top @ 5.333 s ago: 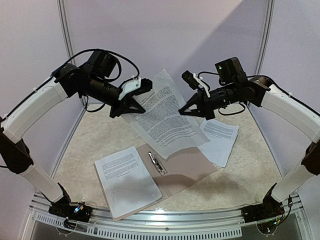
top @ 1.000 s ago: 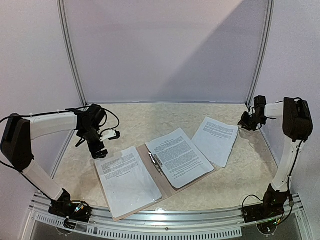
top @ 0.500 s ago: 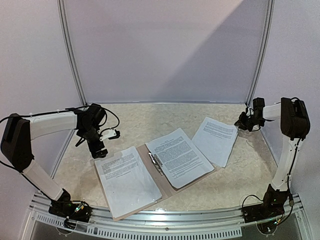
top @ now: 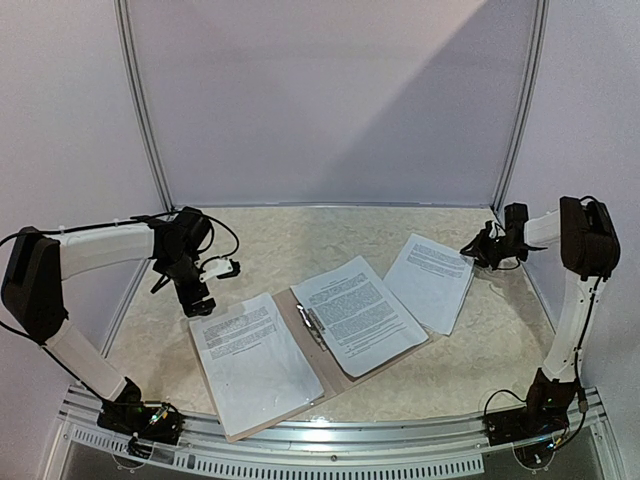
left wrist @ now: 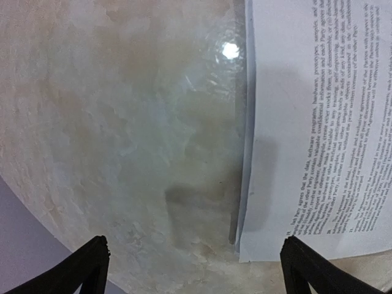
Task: Put the files into the folder
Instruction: Pick up the file from the corner of the board, then pass from the right arm to the left
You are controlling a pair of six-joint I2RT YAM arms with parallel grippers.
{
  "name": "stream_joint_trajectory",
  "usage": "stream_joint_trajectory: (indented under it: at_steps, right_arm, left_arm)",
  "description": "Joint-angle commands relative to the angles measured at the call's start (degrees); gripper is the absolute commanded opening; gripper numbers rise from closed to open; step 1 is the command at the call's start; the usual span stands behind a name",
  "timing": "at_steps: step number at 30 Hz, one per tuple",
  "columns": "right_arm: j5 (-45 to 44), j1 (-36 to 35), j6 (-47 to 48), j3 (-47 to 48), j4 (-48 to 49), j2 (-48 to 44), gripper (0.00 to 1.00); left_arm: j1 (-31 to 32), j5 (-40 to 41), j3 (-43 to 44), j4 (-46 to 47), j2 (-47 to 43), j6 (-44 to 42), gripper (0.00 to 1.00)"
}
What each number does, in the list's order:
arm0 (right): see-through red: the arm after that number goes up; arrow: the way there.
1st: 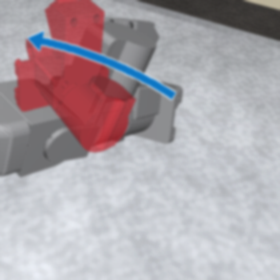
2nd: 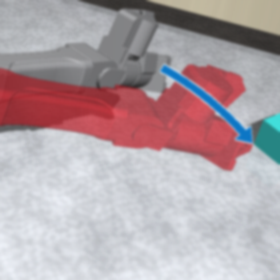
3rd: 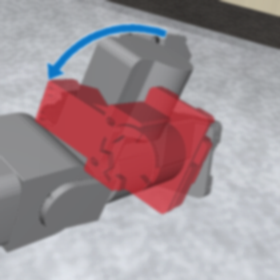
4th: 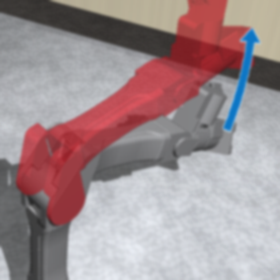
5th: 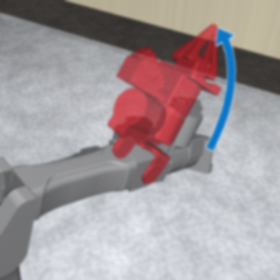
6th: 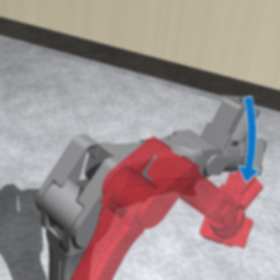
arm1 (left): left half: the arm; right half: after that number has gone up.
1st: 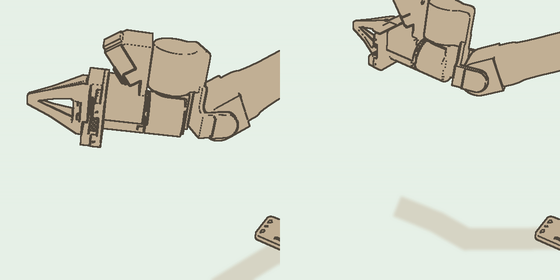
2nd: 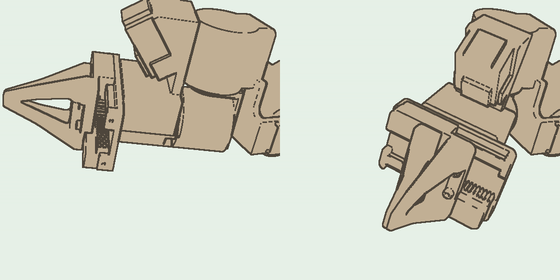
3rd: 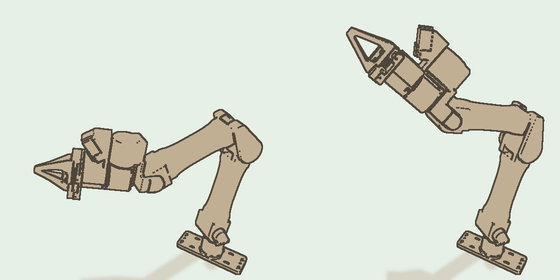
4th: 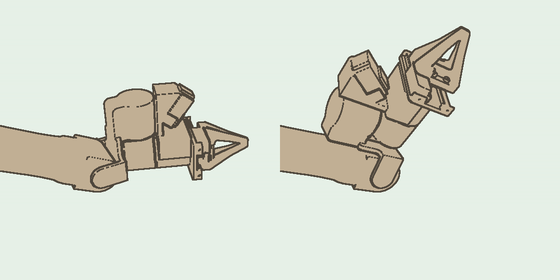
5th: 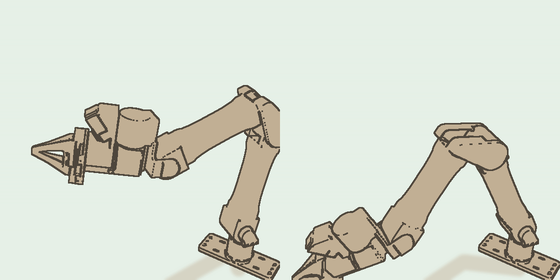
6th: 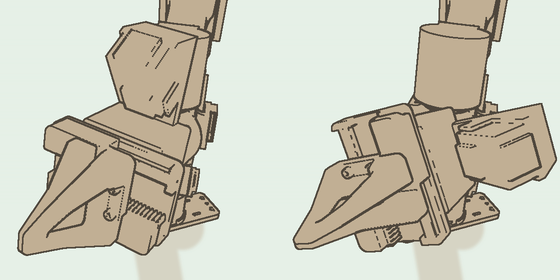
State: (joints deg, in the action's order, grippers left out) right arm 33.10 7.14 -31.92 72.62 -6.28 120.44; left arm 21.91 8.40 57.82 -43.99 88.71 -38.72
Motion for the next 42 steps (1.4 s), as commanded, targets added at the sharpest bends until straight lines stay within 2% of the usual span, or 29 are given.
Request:
stream_joint_trajectory:
  at_steps: [1, 4, 8, 13, 18, 21, 24, 28, 31, 34, 38, 42]
  right_arm:
    - [1.0, -0.6, 1.97, -0.57, -0.9, -1.58, 0.16]
    - [2.61, -0.8, 2.3, -0.1, -0.52, -1.81, 0.0]
    - [1.39, -0.81, 3.49, 1.02, -0.89, -5.17, 0.0]
    - [-0.73, -1.08, 7.01, 1.45, -2.03, -14.73, 0.0]
    - [-1.4, -3.13, 13.13, 0.56, -3.93, -27.01, 0.0]
    - [3.99, -6.47, 18.39, 2.45, -7.18, -33.89, 0.0]
    - [14.91, -15.8, 24.22, 5.64, -11.92, -37.21, 0.0]
    - [10.47, -33.57, 34.81, 13.9, -22.97, -36.61, 0.0]
    - [11.27, -43.3, 35.09, 19.58, -23.39, -33.4, 0.0]
    - [11.05, -49.18, 34.88, 24.87, -22.51, -29.22, 0.0]
    - [11.67, -53.11, 34.96, 30.54, -21.01, -24.23, 0.0]
    - [11.66, -54.78, 34.31, 32.72, -19.01, -21.74, 0.0]
  left_arm:
    - [0.15, -0.39, 0.01, -0.17, 0.05, 0.36, 0.99]
    - [0.15, -0.39, 0.15, -0.75, -0.29, 0.31, 1.0]
    - [0.13, -2.74, 1.51, -2.36, -1.89, 0.22, 0.99]
    - [0.11, -6.27, 5.93, -5.68, -4.69, -0.13, 1.0]
    - [0.09, -10.59, 15.68, -10.1, -6.2, -0.01, 0.99]
    - [0.12, -14.54, 22.53, -13.02, -6.92, -0.61, 0.99]
    - [0.66, -19.57, 29.17, -15.82, -8.47, -2.26, 0.99]
    - [3.73, -22.85, 33.87, -15.55, -13.63, -3.57, 0.99]
    - [8.65, -23.75, 34.6, -15.35, -16.81, -5.63, 1.0]
    - [11.28, -23.96, 37.01, -16.14, -16.14, -4.18, 1.0]
    - [14.47, -24.86, 40.66, -18.29, -14.78, -4.93, 0.99]
    - [15.48, -34.12, 44.04, -22.02, -13.92, -6.46, 1.0]
